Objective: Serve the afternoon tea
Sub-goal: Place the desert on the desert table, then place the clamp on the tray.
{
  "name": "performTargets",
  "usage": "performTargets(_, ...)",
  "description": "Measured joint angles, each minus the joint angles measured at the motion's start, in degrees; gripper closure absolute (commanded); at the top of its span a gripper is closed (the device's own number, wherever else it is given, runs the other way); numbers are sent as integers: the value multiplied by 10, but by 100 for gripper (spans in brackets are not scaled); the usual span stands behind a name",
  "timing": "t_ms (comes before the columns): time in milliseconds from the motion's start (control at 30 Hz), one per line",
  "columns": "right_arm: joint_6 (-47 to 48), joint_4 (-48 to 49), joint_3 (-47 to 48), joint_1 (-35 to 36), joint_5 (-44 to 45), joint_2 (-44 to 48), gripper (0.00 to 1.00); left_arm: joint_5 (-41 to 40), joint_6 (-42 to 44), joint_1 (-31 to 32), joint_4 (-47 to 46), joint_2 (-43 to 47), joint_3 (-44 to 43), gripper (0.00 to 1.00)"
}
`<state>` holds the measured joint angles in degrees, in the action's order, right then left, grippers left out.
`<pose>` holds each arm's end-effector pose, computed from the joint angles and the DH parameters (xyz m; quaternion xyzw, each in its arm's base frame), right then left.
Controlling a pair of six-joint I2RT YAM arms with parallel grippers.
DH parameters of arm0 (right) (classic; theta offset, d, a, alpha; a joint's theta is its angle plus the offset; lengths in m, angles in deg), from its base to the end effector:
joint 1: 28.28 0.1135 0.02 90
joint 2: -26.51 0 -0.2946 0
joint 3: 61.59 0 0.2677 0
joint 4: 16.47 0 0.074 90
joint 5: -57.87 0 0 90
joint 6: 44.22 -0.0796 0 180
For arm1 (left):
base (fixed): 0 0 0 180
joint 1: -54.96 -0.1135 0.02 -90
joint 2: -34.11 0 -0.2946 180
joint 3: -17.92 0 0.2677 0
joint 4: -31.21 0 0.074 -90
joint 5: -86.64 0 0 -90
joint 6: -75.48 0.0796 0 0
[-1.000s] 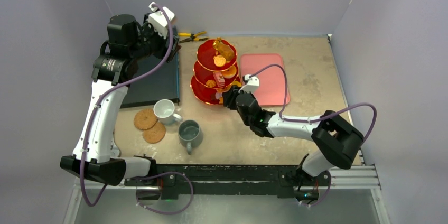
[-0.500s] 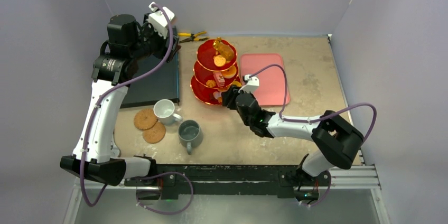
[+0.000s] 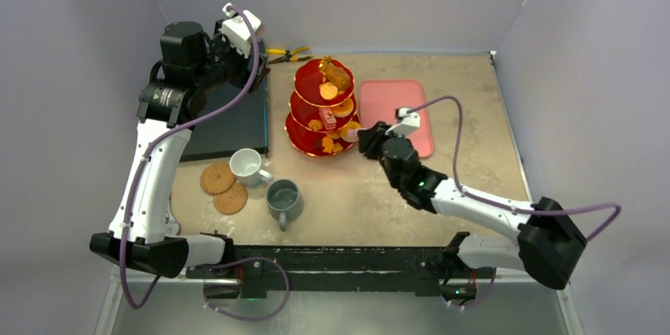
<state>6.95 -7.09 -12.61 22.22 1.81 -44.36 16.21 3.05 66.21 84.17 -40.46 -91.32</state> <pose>0.2306 0.2098 0.2617 0.1059 0.7607 0.2589 0.5858 0.2922 -0.0853 0.5030 0.2952 0.7488 -0.1057 0.5839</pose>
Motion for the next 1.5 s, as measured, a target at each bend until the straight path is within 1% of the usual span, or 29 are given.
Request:
performTargets(133, 0, -41, -4, -96, -23, 46, 58, -1, 0, 0, 0, 0, 0, 33)
performTargets(233, 3, -84, 17, -183, -56, 31, 57, -1, -1, 0, 0, -1, 0, 34)
performTargets(300, 5, -117, 57, -235, -94, -10, 60, -1, -1, 0, 0, -3, 0, 34)
performTargets(400, 12, -163, 159, -309, -169, -112, 66, -3, -3, 0, 0, -7, 3, 34)
performTargets(467, 15, -190, 210, -342, -213, -166, 67, -4, -5, 0, 0, -7, 6, 34)
performTargets(567, 19, -224, 274, -380, -281, -245, 65, -4, -5, 0, 0, -7, 9, 34)
performTargets(800, 24, -311, 364, -416, -385, -362, 63, -5, -5, 0, 0, -5, 10, 34)
performTargets(933, 28, -358, 440, -428, -409, -418, 59, -5, -5, 0, 0, -3, 10, 34)
performTargets(1133, 35, -412, 535, -435, -397, -487, 55, -5, -5, 0, -1, 4, 12, 33)
performTargets(1400, 47, -475, 620, -435, -362, -555, 47, -7, -5, 0, 0, 7, 13, 33)
performTargets(1467, 51, -489, 634, -434, -349, -558, 44, -8, -5, 0, 0, 7, 13, 33)
performTargets(1500, 53, -491, 636, -434, -345, -557, 40, -9, -5, 0, 0, 7, 13, 33)
